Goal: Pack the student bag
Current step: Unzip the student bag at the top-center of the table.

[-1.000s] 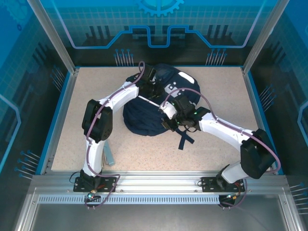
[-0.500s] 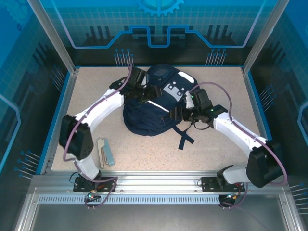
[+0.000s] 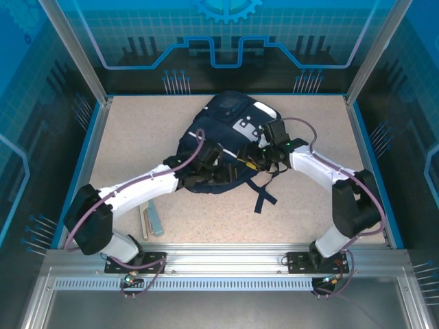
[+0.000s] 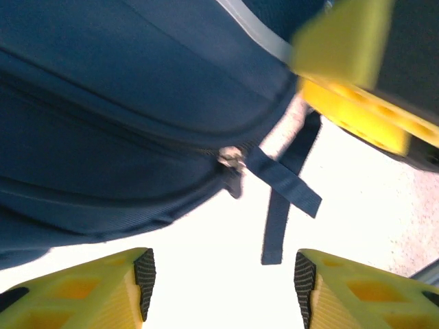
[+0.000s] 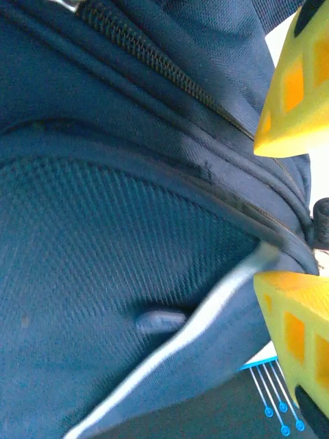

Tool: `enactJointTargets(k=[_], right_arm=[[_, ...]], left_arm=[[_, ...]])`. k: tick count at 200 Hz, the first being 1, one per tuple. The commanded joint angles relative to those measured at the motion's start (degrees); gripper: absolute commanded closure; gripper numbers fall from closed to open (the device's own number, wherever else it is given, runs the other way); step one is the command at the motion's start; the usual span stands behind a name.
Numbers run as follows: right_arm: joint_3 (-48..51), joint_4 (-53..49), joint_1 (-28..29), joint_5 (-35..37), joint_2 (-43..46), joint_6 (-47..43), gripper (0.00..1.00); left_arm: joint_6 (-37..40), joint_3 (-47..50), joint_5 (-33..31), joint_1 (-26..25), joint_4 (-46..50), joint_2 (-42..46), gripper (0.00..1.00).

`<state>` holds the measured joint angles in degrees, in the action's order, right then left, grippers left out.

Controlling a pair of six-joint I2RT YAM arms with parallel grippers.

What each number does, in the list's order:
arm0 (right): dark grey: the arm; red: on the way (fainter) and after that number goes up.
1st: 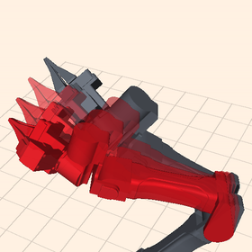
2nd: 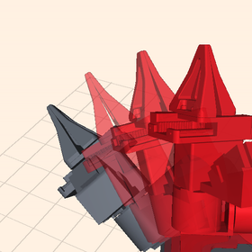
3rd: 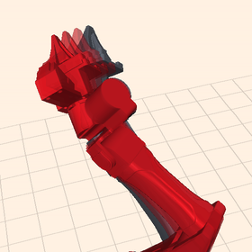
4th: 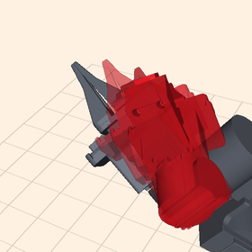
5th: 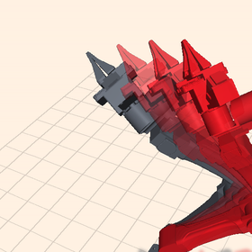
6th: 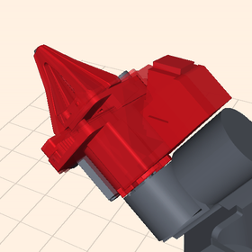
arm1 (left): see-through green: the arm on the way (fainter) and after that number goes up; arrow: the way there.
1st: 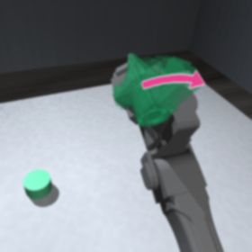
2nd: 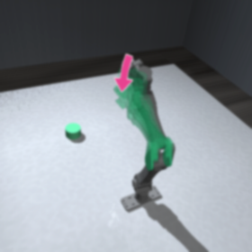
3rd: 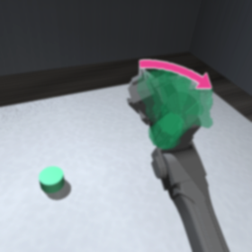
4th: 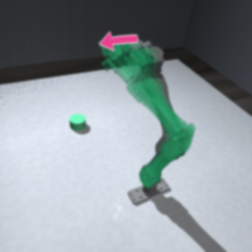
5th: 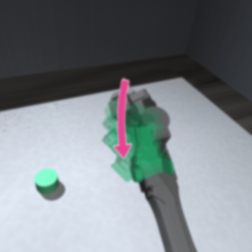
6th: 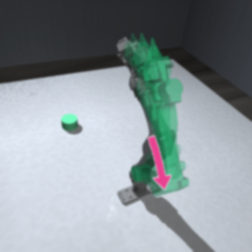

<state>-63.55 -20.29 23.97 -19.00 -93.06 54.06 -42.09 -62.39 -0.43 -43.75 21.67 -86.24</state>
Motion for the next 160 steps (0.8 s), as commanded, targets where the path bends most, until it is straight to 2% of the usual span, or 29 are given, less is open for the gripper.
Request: enactJointTargets(k=[1, 36, 86, 124, 160], right_arm=[[-2.7, 2.1, 0.2, -2.1, -1.4, 2.7, 0.54], [-3.1, 1.8, 0.4, -1.9, -1.6, 2.4, 0.58], [-2.9, 2.0, 0.5, -2.6, -2.1, 2.4, 0.64], [-3.2, 1.5, 0.5, -2.6, -2.2, 2.2, 0.67], [-3.4, -0.1, 0.5, -0.8, -2.1, 1.9, 0.74]], left_arm=[[-1.9, -0.2, -5.0, -2.9, -6.6, -2.5, 0.43], [-4.5, -0.9, -9.3, -3.6, -7.8, -5.9, 0.51], [-5.4, -3.6, -11.8, -3.7, -7.3, -9.5, 0.63], [-5.9, -4.5, -14.4, -3.6, -6.2, -10.5, 0.72], [-6.4, -4.6, -17.0, -3.5, -3.9, -10.1, 0.84]])
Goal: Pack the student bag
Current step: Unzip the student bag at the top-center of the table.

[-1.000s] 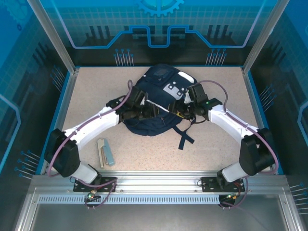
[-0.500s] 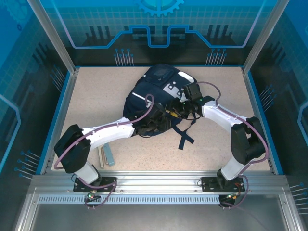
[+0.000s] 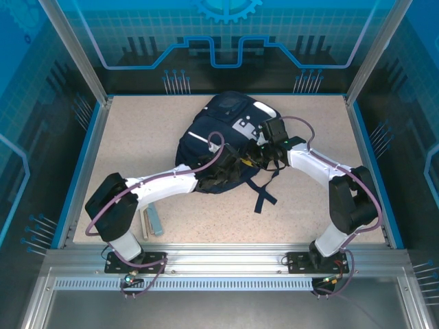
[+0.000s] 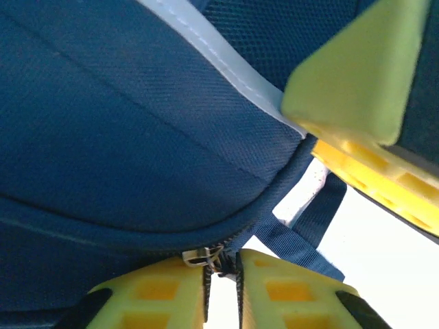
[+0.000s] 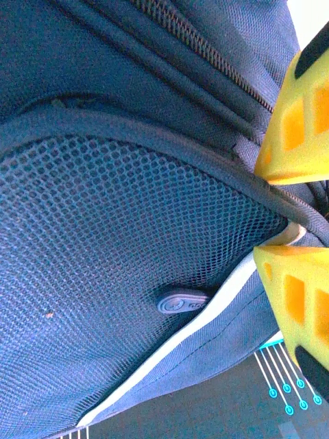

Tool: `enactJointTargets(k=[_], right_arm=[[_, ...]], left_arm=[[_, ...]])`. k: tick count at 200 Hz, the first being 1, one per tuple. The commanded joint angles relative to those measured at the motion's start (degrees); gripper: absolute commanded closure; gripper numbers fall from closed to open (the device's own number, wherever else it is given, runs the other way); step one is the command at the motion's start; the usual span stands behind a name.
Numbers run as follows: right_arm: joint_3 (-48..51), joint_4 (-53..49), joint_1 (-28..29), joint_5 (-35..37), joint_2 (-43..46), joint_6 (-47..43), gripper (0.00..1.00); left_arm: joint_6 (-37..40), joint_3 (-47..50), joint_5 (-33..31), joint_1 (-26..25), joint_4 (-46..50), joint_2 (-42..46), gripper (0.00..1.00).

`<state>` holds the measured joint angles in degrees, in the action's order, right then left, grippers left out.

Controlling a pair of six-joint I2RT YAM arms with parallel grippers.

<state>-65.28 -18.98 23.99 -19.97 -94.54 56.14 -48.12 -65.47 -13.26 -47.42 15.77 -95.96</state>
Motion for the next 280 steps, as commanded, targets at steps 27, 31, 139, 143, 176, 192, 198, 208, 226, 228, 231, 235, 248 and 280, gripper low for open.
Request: enactJointTargets(k=[27, 31, 139, 143, 176, 192, 198, 208, 226, 228, 231, 235, 248, 280], right_arm=[[-1.8, -2.0, 0.4, 1.4, -0.4, -0.3, 0.76], [-1.9, -2.2, 0.4, 1.4, -0.4, -0.4, 0.76], [-3.4, -10.9, -0.2, 13.0, 1.6, -1.9, 0.97], [-3.5, -11.3, -0.2, 13.4, 1.6, -2.1, 0.97], [-4.9, -12.1, -0.5, 14.0, 0.7, -3.3, 0.97], [-5.4, -11.9, -0.4, 12.7, 0.4, -3.5, 0.96], [-5.5, -11.7, -0.4, 11.9, 0.4, -3.6, 0.95], [-5.4, -11.1, -0.3, 10.5, 1.0, -3.9, 0.91], [-4.5, -9.0, 0.0, 7.9, 2.7, -3.8, 0.74], [-4.4, -8.8, 0.1, 7.6, 2.8, -3.8, 0.72], [-4.3, -8.6, 0.2, 7.2, 3.1, -3.8, 0.69], [-4.3, -8.5, 0.4, 6.8, 3.3, -3.8, 0.66], [-4.2, -8.6, 1.0, 6.2, 4.0, -3.4, 0.60], [-3.7, -8.0, 1.8, 5.2, 4.2, -2.4, 0.57]], left_arm=[[-0.4, -0.9, -6.4, 0.2, 3.6, 0.3, 0.91], [-0.4, -0.7, -6.4, 0.2, 3.7, 0.4, 0.92], [1.0, 6.0, -13.7, 4.0, 9.2, 8.6, 1.00], [1.0, 6.9, -13.6, 4.6, 9.1, 9.4, 1.00], [3.6, 12.4, -8.7, 10.3, 5.9, 14.9, 1.00], [7.3, 13.7, -3.3, 12.4, 2.1, 16.2, 1.00], [8.6, 13.5, -2.0, 12.7, 1.6, 16.3, 1.00], [10.7, 13.0, -0.9, 12.7, 1.3, 16.4, 1.00], [14.2, 12.3, 1.2, 12.7, 1.1, 16.2, 0.89], [14.5, 12.2, 1.3, 12.7, 1.1, 16.2, 0.87], [15.0, 12.3, 1.5, 12.7, 1.2, 16.2, 0.83], [15.7, 12.3, 1.9, 12.9, 1.2, 16.1, 0.79], [17.5, 12.6, 3.0, 13.5, 1.4, 16.0, 0.70], [19.3, 13.7, 4.8, 15.5, 1.7, 15.2, 0.63]])
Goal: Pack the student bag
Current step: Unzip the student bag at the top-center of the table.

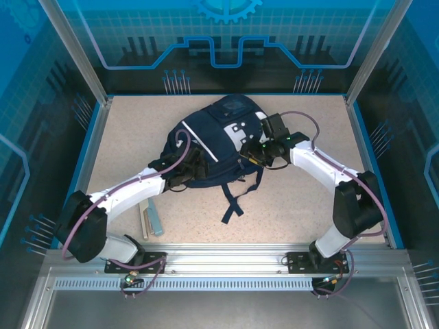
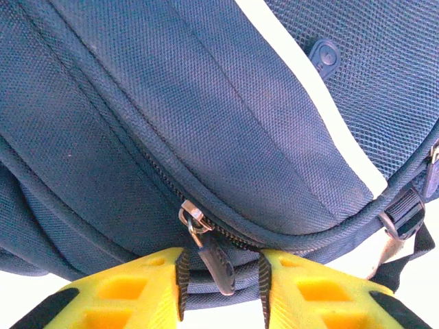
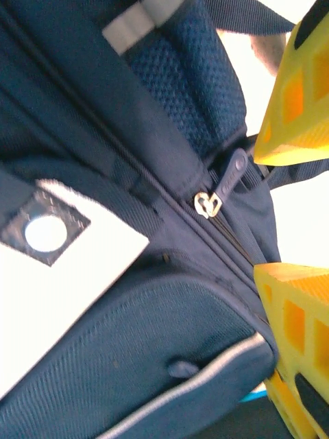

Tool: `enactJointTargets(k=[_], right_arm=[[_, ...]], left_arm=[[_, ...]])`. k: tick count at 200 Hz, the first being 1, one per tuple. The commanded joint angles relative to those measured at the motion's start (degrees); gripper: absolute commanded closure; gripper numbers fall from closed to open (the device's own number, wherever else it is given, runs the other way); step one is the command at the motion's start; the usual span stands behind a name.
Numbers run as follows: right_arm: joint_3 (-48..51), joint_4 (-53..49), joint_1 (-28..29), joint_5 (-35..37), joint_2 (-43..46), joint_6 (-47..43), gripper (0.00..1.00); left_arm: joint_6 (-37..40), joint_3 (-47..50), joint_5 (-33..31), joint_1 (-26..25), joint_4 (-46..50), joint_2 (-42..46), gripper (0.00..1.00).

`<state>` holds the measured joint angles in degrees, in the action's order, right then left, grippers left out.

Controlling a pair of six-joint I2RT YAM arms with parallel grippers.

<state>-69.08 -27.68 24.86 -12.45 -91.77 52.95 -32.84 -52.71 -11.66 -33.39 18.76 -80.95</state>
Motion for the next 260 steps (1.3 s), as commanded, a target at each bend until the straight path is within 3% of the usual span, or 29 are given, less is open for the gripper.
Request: enactJointTargets(k=[1, 34, 103, 141, 202, 260], right_arm=[[0.1, 0.7, 1.0, -2.4, 1.4, 0.8, 0.57], [-0.4, 1.0, 1.8, -2.8, 0.6, 1.3, 0.58], [-1.0, 1.5, 3.4, -2.9, -0.2, 2.3, 0.60], [-1.8, 1.5, 4.6, -3.4, -1.3, 3.0, 0.60], [1.3, 7.5, 6.6, -4.7, -0.9, 13.8, 0.45], [8.9, 7.4, 5.6, 0.1, 4.9, 23.5, 0.41]], left_arm=[[4.0, 0.9, 3.2, 1.5, -1.3, 0.3, 0.63], [4.5, 0.7, 4.0, 1.8, -2.3, -0.8, 0.64], [4.4, 0.4, 3.3, 1.8, -3.3, -2.3, 0.81], [5.7, 1.1, 3.5, 1.9, -4.3, -1.1, 1.00], [12.0, 2.3, 15.2, -0.2, -8.9, 2.6, 1.00], [12.8, -1.4, 18.1, -7.5, -10.6, -1.8, 1.00]])
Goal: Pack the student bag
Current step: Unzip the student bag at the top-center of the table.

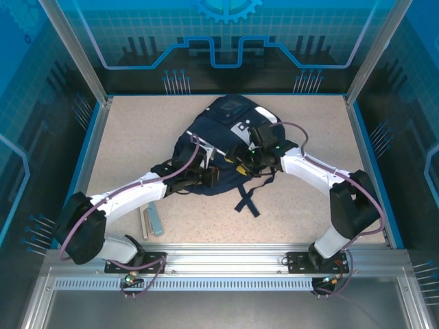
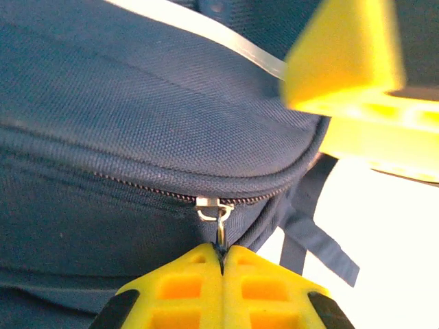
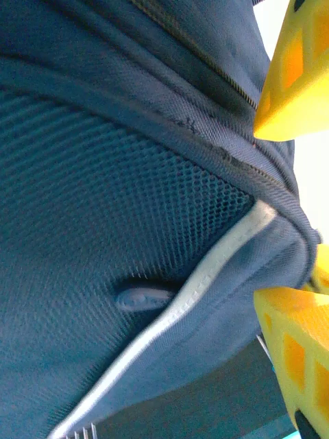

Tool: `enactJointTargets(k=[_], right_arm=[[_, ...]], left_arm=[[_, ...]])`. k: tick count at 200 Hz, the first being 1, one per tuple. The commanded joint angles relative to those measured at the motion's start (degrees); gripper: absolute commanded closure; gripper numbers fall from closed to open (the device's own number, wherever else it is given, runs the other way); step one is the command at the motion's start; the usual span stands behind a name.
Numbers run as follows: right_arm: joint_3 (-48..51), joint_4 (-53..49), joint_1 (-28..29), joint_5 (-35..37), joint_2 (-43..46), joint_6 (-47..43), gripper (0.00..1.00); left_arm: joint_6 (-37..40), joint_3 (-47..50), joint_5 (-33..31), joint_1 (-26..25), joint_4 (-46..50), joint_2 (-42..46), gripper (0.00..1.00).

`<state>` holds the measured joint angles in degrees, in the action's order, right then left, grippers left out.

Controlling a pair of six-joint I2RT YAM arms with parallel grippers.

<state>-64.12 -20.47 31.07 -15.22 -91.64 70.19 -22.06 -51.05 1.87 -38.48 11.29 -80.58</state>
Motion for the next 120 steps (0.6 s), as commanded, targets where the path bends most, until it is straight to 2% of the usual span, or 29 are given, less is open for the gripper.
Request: enactJointTargets(k=[1, 18, 30, 68, 93, 120], right_arm=[[4.1, 0.3, -0.6, 3.0, 4.9, 6.4, 0.41], [7.5, 2.0, -1.5, 3.8, 7.5, 8.0, 0.44], [8.6, 2.4, -2.0, 4.0, 8.8, 8.1, 0.50], [8.0, -1.2, -4.0, 6.9, 9.7, 4.8, 0.84], [7.3, -4.1, -5.6, 10.4, 10.3, 1.7, 0.92], [7.1, -5.8, -7.1, 13.6, 11.8, -0.6, 0.94]], left_arm=[[2.0, -3.1, 4.6, -2.5, -3.2, -2.3, 1.00], [2.2, -4.7, 5.6, -3.9, -3.2, -3.9, 1.00], [2.5, -5.6, 5.7, -4.3, -2.7, -4.9, 1.00], [4.1, -7.0, 2.0, -4.5, 1.9, -4.7, 1.00], [5.4, -6.3, -1.8, -4.1, 5.8, -2.5, 1.00], [5.8, -4.7, -4.0, -2.0, 9.2, -0.9, 1.00]])
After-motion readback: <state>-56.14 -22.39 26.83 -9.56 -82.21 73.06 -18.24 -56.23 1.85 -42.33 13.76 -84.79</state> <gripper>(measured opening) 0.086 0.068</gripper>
